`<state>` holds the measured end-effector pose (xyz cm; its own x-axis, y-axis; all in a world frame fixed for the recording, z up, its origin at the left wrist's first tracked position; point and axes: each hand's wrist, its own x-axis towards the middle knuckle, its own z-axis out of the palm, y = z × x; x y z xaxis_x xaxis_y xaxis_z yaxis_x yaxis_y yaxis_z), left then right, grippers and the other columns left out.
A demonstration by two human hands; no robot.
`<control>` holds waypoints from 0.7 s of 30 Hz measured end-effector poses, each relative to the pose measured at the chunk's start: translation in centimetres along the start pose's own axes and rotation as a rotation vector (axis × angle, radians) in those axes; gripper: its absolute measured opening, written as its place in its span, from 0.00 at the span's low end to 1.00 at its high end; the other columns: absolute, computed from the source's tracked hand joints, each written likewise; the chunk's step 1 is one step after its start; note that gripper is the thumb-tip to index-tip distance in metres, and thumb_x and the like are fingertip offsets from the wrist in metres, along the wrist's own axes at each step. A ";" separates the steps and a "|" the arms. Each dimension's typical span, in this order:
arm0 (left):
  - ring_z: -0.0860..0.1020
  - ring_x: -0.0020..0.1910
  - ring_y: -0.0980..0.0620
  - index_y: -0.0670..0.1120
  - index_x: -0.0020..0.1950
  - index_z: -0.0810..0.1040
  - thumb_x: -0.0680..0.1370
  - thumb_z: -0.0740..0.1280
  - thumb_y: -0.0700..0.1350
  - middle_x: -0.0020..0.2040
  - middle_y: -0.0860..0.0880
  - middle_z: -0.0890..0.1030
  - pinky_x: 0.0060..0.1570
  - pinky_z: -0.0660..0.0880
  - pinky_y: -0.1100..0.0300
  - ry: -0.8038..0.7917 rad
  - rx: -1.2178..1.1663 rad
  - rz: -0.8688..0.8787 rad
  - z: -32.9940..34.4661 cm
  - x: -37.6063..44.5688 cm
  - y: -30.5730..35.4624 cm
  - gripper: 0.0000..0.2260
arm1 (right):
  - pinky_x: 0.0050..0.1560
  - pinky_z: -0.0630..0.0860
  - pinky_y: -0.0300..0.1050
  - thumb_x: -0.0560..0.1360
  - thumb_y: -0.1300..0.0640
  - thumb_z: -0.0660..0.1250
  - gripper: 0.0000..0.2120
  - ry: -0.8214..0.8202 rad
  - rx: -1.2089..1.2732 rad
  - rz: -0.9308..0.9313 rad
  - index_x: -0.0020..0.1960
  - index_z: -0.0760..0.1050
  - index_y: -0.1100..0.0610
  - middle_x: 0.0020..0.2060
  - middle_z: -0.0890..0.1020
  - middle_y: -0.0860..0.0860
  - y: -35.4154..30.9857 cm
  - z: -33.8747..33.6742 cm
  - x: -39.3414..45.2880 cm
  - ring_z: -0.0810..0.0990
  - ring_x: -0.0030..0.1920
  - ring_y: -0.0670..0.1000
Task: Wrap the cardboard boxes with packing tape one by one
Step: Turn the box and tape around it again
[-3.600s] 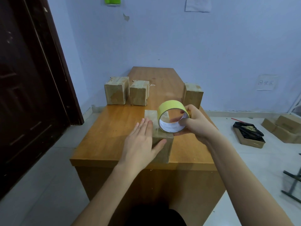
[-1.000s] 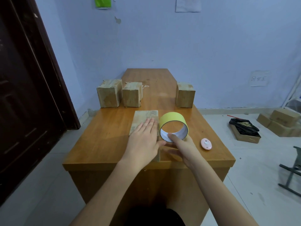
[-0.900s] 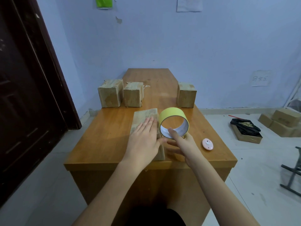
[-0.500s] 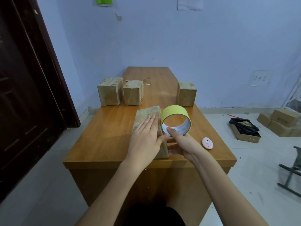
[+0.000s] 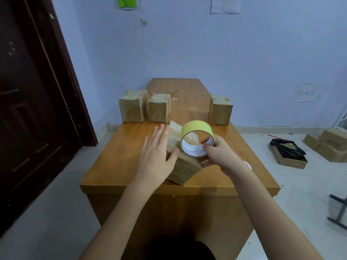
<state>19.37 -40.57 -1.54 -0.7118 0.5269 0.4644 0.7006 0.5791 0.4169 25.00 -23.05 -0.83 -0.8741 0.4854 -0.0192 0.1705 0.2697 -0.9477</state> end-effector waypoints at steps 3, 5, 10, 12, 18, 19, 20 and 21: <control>0.45 0.71 0.60 0.49 0.76 0.52 0.81 0.54 0.52 0.76 0.52 0.54 0.67 0.39 0.60 0.004 0.163 0.130 0.3 0.1 0.1 0.25 | 0.25 0.78 0.41 0.81 0.58 0.55 0.05 -0.026 -0.226 -0.012 0.49 0.68 0.55 0.45 0.75 0.53 -1.0 -0.2 0.6 0.81 0.34 0.52; 0.50 0.74 0.57 0.46 0.76 0.54 0.82 0.50 0.53 0.76 0.50 0.56 0.68 0.40 0.61 -0.051 0.216 0.153 1.0 -0.1 -0.1 0.24 | 0.28 0.80 0.44 0.81 0.57 0.55 0.04 -0.025 -0.341 -0.009 0.50 0.68 0.56 0.45 0.76 0.55 -1.5 -0.4 0.9 0.82 0.35 0.53; 0.52 0.75 0.55 0.44 0.76 0.54 0.78 0.42 0.62 0.76 0.48 0.56 0.70 0.41 0.62 -0.145 0.261 0.114 2.5 -1.0 -0.9 0.32 | 0.40 0.79 0.48 0.76 0.45 0.64 0.12 0.049 -0.680 -0.118 0.50 0.68 0.53 0.40 0.77 0.48 -0.9 -0.1 1.0 0.78 0.42 0.51; 0.53 0.75 0.54 0.44 0.76 0.56 0.75 0.39 0.65 0.76 0.47 0.58 0.71 0.42 0.61 -0.122 0.273 0.099 2.9 -1.1 -0.7 0.36 | 0.37 0.73 0.43 0.72 0.43 0.68 0.16 0.084 -0.679 -0.149 0.51 0.67 0.51 0.41 0.76 0.46 -0.5 0.3 0.8 0.76 0.43 0.50; 0.55 0.75 0.52 0.43 0.76 0.54 0.73 0.37 0.69 0.76 0.46 0.58 0.69 0.43 0.62 -0.053 0.323 0.059 3.6 -0.9 0.1 0.41 | 0.48 0.80 0.51 0.73 0.53 0.70 0.14 0.037 -0.504 -0.135 0.53 0.69 0.56 0.47 0.77 0.52 -0.6 -0.1 0.9 0.77 0.47 0.53; 0.56 0.74 0.53 0.43 0.76 0.54 0.73 0.37 0.68 0.75 0.46 0.59 0.69 0.43 0.62 -0.044 0.346 0.061 3.7 -0.9 0.0 0.40 | 0.47 0.81 0.52 0.74 0.55 0.69 0.13 0.019 -0.499 -0.135 0.54 0.68 0.58 0.47 0.77 0.54 -0.8 -0.3 1.1 0.78 0.47 0.54; 0.56 0.74 0.53 0.43 0.76 0.55 0.73 0.36 0.68 0.75 0.46 0.59 0.69 0.42 0.62 -0.042 0.363 0.061 3.7 -0.9 0.0 0.40 | 0.42 0.82 0.51 0.74 0.59 0.68 0.11 0.002 -0.466 -0.129 0.53 0.68 0.58 0.48 0.76 0.55 -1.0 -0.6 1.1 0.78 0.47 0.55; 0.56 0.75 0.53 0.43 0.76 0.55 0.73 0.35 0.68 0.75 0.46 0.59 0.69 0.42 0.62 -0.044 0.369 0.060 3.7 -0.8 -0.1 0.40 | 0.36 0.82 0.47 0.74 0.62 0.66 0.10 -0.016 -0.395 -0.105 0.53 0.67 0.59 0.48 0.75 0.56 -1.2 -1.1 1.2 0.78 0.46 0.54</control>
<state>19.72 -38.77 -4.86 -0.6769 0.5883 0.4424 0.6819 0.7274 0.0761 24.24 -21.89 0.63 -0.9024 0.4264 0.0630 0.2393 0.6172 -0.7495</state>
